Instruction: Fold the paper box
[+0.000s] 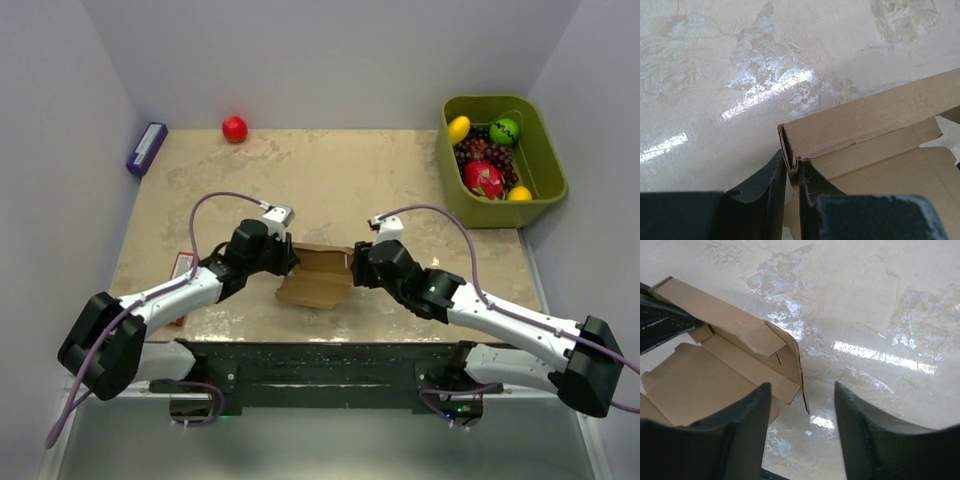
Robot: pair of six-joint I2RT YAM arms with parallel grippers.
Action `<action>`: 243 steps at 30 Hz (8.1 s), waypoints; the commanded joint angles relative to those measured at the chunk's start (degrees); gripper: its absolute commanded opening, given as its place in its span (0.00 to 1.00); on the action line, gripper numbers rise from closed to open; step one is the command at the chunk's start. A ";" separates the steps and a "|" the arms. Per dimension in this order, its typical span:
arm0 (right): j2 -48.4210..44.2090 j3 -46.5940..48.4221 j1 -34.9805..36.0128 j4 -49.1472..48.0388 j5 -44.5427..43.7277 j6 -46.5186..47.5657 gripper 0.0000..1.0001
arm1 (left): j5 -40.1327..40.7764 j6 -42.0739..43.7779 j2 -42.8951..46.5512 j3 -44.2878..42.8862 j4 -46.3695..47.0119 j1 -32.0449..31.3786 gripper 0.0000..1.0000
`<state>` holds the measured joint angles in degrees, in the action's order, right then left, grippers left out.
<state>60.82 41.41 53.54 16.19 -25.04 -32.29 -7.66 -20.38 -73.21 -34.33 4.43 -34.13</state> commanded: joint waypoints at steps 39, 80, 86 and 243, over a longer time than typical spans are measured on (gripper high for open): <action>3.96 0.87 8.86 -4.13 -13.72 -5.76 0.00 | 23.13 -4.14 6.23 3.20 0.13 0.29 0.00; 25.57 11.15 -7.13 -25.06 21.87 -21.24 0.39 | 48.97 1.75 -4.84 16.22 28.97 -9.64 0.00; 27.69 11.59 -7.13 -24.09 20.11 -21.05 0.37 | 49.06 1.57 -4.57 16.40 29.06 -9.73 0.00; 34.46 2.27 0.07 -34.03 6.05 -21.93 0.24 | 42.56 -9.24 -4.92 11.30 15.53 -11.66 0.00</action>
<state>95.92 42.72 53.04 -15.55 -18.35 -54.28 36.42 -27.94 -77.32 -21.89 19.05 -45.52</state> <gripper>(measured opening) 0.246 0.122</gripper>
